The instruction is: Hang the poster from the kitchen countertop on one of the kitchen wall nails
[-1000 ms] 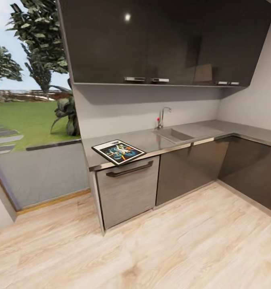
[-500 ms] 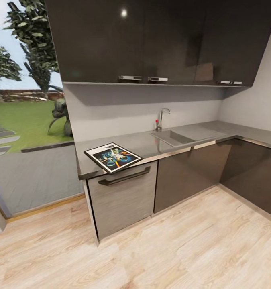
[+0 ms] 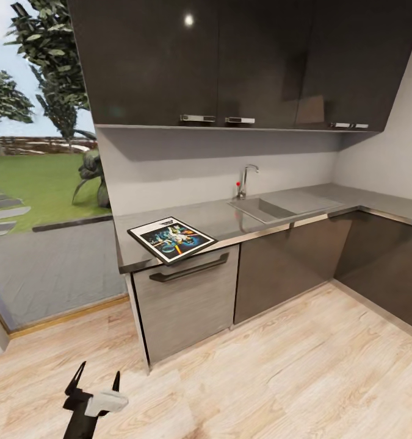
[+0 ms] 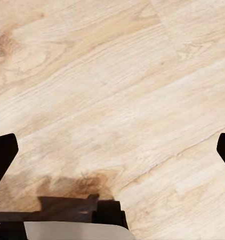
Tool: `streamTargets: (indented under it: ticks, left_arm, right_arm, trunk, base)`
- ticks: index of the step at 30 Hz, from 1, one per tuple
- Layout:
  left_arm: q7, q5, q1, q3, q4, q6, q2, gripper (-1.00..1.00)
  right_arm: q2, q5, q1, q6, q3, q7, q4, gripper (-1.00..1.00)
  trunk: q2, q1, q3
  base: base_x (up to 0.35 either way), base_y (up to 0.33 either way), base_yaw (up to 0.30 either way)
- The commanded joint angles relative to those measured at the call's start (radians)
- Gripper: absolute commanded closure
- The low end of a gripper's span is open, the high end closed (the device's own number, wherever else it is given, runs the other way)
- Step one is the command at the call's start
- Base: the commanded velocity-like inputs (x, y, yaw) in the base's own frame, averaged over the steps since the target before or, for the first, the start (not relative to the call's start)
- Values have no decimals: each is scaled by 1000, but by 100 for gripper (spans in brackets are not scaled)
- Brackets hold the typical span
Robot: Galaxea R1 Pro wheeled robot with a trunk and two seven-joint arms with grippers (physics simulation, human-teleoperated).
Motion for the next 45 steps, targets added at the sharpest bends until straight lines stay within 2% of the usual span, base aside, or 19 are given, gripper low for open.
streamTargets:
  ticks: [1, 2, 3, 4, 5, 7, 8, 9, 10, 11, 12, 16, 21, 23, 24, 29, 36, 45]
  left_arm:
    - [26, -36, 0, -8, -8, -2, -4, -100]
    - [43, -57, 0, -17, -17, -2, -7, -100]
    - [66, -94, 0, -31, -45, -2, -12, -100]
    - [75, -110, 0, -36, -60, -2, -15, -100]
    - [103, -209, 0, -52, -169, -1, -28, -100]
    - [106, -240, 0, -55, -189, -1, -30, -100]
    - [110, -328, 0, -58, -225, 0, -41, -100]
    - [111, -348, 0, -59, -230, 1, -45, -100]
    - [111, -393, 0, -60, -238, 1, -53, -100]
    - [111, -417, 0, -60, -244, 1, -57, -100]
    - [111, -478, 0, -61, -266, 17, -63, -100]
    - [112, -591, 0, -67, -310, 70, -73, -100]
    - [112, -633, 0, -75, -316, 84, -74, -100]
    - [111, -674, 0, -75, -316, 87, -74, -100]
    - [111, -743, 0, -73, -315, 114, -74, -100]
    - [112, -774, 0, -74, -315, 167, -74, -100]
    - [113, -781, 0, -74, -316, 181, -74, -100]
    - [112, -782, 0, -71, -314, 183, -72, -100]
  right_arm:
    - [0, 0, -1, -3, 0, 0, 1, -100]
    - [-1, 0, -1, -3, 0, 0, 1, -100]
    - [-1, 0, -1, -3, 0, 0, 1, -100]
    - [-1, 0, -1, -3, 0, 0, 1, -100]
    - [-3, 0, -1, -3, 0, 0, 1, -100]
    - [-4, 0, -1, -3, 0, 0, 1, -100]
    - [-4, 0, -1, -3, 0, 0, 1, -100]
    - [-4, 0, -1, -3, 0, 0, 1, -100]
    - [-4, 0, -1, -3, 0, 0, 1, -100]
    - [-4, 0, -1, -3, 0, 0, 1, -100]
    - [-5, 0, -1, -3, 0, 0, 1, -100]
    - [-5, 0, -1, -3, 0, 0, 1, -100]
    - [-6, 0, -1, -3, 0, 0, 1, -100]
    - [-6, 0, -1, -3, 0, 0, 1, -100]
    - [-6, 0, -1, -3, -1, 0, 1, -100]
    - [-7, 0, -1, -3, -1, 0, 0, -100]
    - [-8, 1, -1, -4, 0, 0, -2, -100]
    - [-9, 0, -1, -3, 0, 0, -2, -100]
  trunk:
    - [0, 0, -1]
    - [0, 0, -1]
    - [0, 0, -1]
    - [0, 0, -1]
    - [0, 0, -1]
    - [0, 0, -1]
    - [0, 0, -1]
    - [0, 0, -1]
    - [0, 0, -1]
    - [0, 0, -1]
    - [0, 0, -1]
    - [0, 0, -1]
    - [0, 0, -1]
    - [0, 0, -1]
    - [0, 0, -1]
    - [0, 0, -1]
    - [0, 0, -1]
    - [0, 0, -1]
  base:
    - [0, 0, 0]
    - [0, 0, 0]
    - [0, 0, 0]
    - [0, 0, 0]
    - [0, 0, 0]
    - [0, 0, 0]
    - [0, 0, 0]
    - [0, 0, 0]
    - [0, 0, 0]
    - [0, 0, 0]
    - [0, 0, 0]
    - [0, 0, 0]
    - [0, 0, 0]
    - [0, 0, 0]
    - [0, 0, 0]
    - [0, 0, 0]
    - [11, 6, 0]
    - [194, 161, -37]
